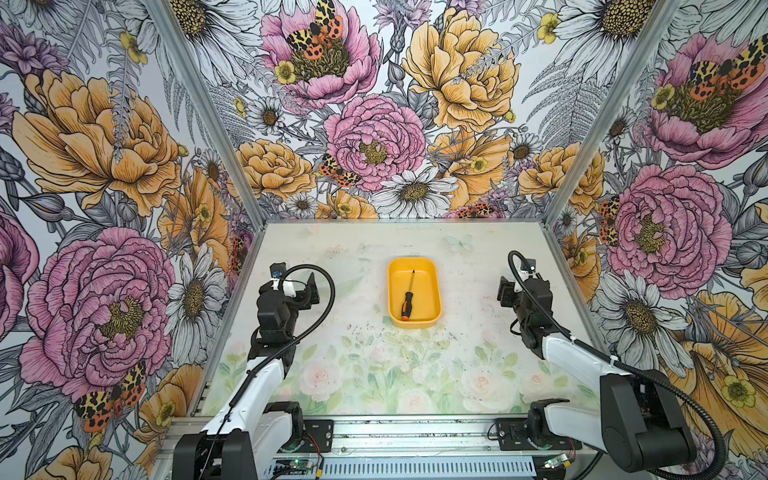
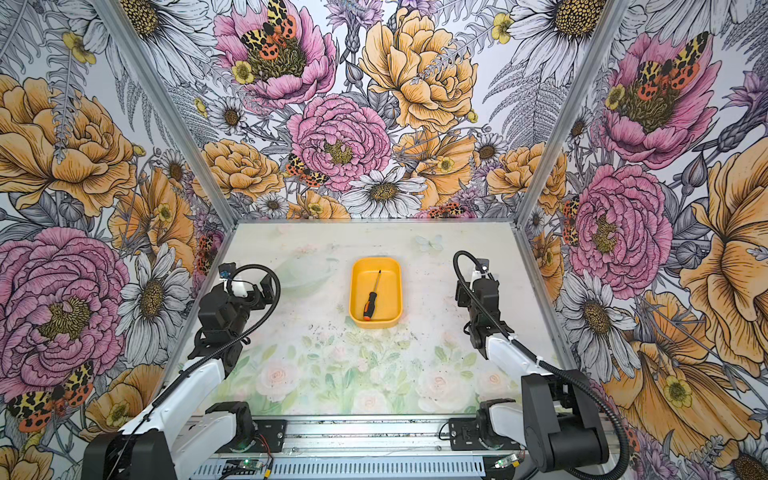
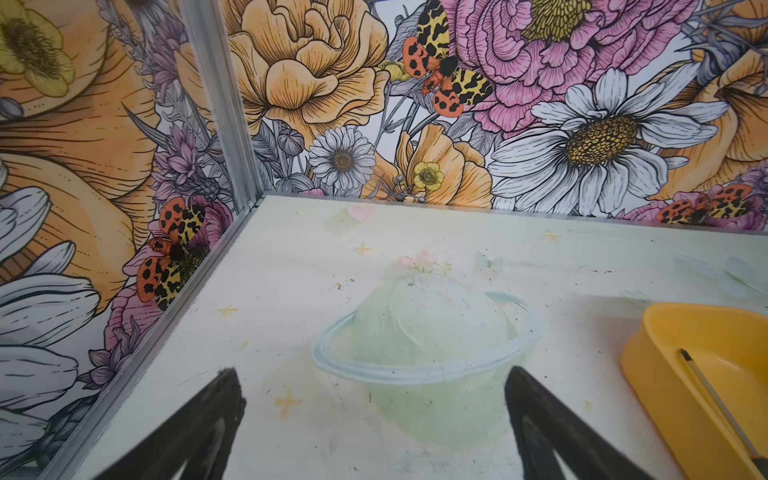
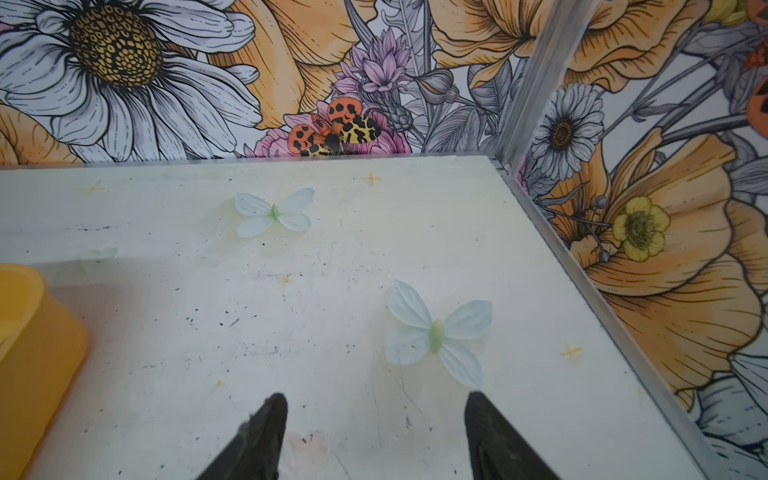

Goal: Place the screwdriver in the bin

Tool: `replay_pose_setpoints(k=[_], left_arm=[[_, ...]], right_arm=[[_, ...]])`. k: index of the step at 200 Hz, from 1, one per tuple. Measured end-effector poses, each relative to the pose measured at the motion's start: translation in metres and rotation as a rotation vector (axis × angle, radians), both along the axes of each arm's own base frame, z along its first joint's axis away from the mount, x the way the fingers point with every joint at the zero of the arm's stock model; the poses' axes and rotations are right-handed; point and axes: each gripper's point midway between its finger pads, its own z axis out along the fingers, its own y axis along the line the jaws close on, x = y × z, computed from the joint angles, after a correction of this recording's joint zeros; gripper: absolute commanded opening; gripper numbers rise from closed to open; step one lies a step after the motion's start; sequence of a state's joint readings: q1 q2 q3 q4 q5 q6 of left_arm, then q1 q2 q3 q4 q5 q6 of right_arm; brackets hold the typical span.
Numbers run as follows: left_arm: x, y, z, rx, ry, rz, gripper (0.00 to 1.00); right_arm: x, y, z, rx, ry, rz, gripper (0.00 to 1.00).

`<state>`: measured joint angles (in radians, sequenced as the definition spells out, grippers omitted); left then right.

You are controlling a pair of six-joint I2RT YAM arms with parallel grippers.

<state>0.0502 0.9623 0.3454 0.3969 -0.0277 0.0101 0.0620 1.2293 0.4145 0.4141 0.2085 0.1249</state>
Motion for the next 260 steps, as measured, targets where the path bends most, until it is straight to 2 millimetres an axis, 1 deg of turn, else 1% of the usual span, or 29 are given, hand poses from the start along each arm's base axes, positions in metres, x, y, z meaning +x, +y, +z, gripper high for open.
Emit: replay_pose_setpoints(k=[22, 40, 52, 73, 104, 123, 150, 172, 214, 228, 242, 260], left_arm=[[0.000, 0.001, -0.001, -0.003, -0.023, -0.013, 0.99], [0.004, 0.000, 0.000, -0.003, -0.047, -0.024, 0.99], [0.007, 0.001, -0.003, -0.004, -0.052, -0.025, 0.99], [0.014, 0.001, -0.019, -0.013, -0.027, -0.044, 0.99], [0.024, -0.002, -0.051, -0.043, 0.049, -0.088, 0.99], [0.030, -0.006, -0.062, -0.060, 0.058, -0.117, 0.99], [0.036, -0.009, -0.068, -0.074, 0.040, -0.136, 0.99], [0.040, -0.009, -0.067, -0.076, 0.014, -0.137, 0.99], [0.044, -0.008, -0.062, -0.069, -0.025, -0.138, 0.99], [0.045, -0.008, -0.059, -0.065, -0.044, -0.138, 0.99], [0.046, -0.008, -0.060, -0.065, -0.052, -0.138, 0.99], [0.047, -0.008, -0.067, -0.071, -0.036, -0.135, 0.99]], right_arm=[[-0.007, -0.014, -0.007, -0.005, -0.024, -0.047, 0.69], [-0.008, -0.022, -0.004, -0.005, -0.061, -0.078, 0.69], [-0.006, -0.026, -0.002, -0.003, -0.082, -0.092, 0.69], [-0.005, -0.030, 0.000, -0.006, -0.114, -0.109, 0.69], [-0.008, -0.036, 0.003, -0.006, -0.161, -0.132, 0.69], [-0.010, -0.041, 0.001, 0.000, -0.185, -0.147, 0.69], [-0.007, -0.044, -0.010, 0.006, -0.175, -0.157, 0.69], [-0.005, -0.044, -0.019, 0.005, -0.156, -0.156, 0.69], [-0.001, -0.041, -0.014, 0.011, -0.187, -0.140, 0.69], [0.003, -0.038, -0.019, 0.012, -0.179, -0.122, 0.69], [0.006, -0.035, -0.028, 0.013, -0.149, -0.103, 0.70], [0.008, -0.034, -0.027, 0.014, -0.152, -0.095, 0.71]])
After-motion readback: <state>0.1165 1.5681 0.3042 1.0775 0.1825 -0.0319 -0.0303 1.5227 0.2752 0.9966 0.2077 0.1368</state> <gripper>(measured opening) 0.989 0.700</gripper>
